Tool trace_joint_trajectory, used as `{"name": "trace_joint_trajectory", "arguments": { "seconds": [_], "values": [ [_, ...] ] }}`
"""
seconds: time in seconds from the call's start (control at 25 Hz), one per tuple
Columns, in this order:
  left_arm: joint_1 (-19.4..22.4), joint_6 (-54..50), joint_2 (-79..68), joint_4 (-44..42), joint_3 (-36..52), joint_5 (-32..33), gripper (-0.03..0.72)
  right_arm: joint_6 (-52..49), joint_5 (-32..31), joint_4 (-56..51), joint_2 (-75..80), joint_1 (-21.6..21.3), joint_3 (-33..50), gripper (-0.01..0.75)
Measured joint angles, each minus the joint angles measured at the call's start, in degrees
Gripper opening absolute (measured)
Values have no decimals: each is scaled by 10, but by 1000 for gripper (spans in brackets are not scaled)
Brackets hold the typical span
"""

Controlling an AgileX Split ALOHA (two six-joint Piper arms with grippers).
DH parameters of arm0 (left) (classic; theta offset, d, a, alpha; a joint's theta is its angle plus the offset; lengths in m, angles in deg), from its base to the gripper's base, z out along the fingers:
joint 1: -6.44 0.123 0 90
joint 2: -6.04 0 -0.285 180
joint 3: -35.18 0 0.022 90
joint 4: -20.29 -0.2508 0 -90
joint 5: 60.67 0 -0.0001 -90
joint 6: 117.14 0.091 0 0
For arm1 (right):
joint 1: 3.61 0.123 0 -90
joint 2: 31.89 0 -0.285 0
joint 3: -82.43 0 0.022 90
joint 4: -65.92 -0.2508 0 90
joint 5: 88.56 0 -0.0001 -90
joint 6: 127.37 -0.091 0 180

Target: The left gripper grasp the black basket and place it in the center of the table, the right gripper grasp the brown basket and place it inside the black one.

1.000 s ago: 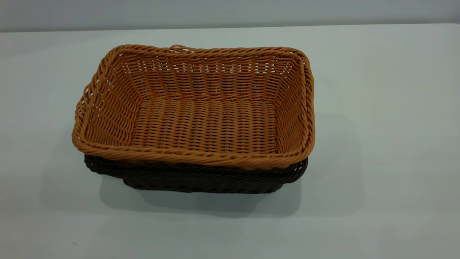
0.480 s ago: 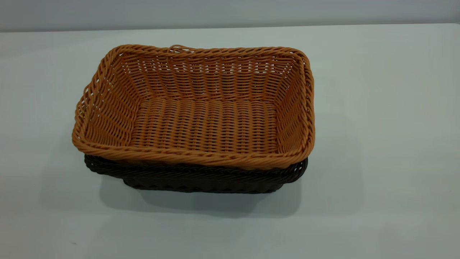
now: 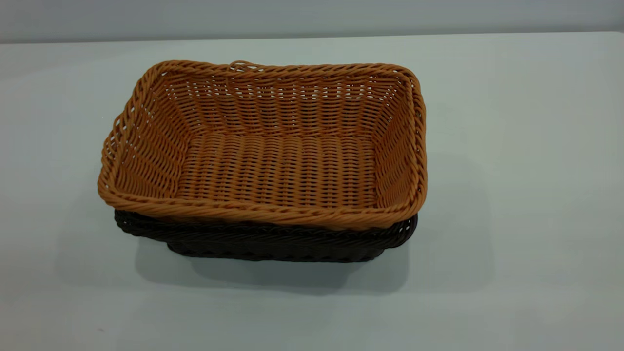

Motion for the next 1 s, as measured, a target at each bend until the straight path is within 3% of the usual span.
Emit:
{"name": "trace_joint_trajectory", "arguments": {
  "seconds": [0.8,0.88,1.0],
  "values": [
    [0,-4,3,-4,0,0,487,0,0,0,0,0,0,591],
    [0,-4,3,-4,0,0,487,0,0,0,0,-10,0,591],
    [0,-4,3,-4,0,0,487,0,0,0,0,-61,0,591]
  ]
}}
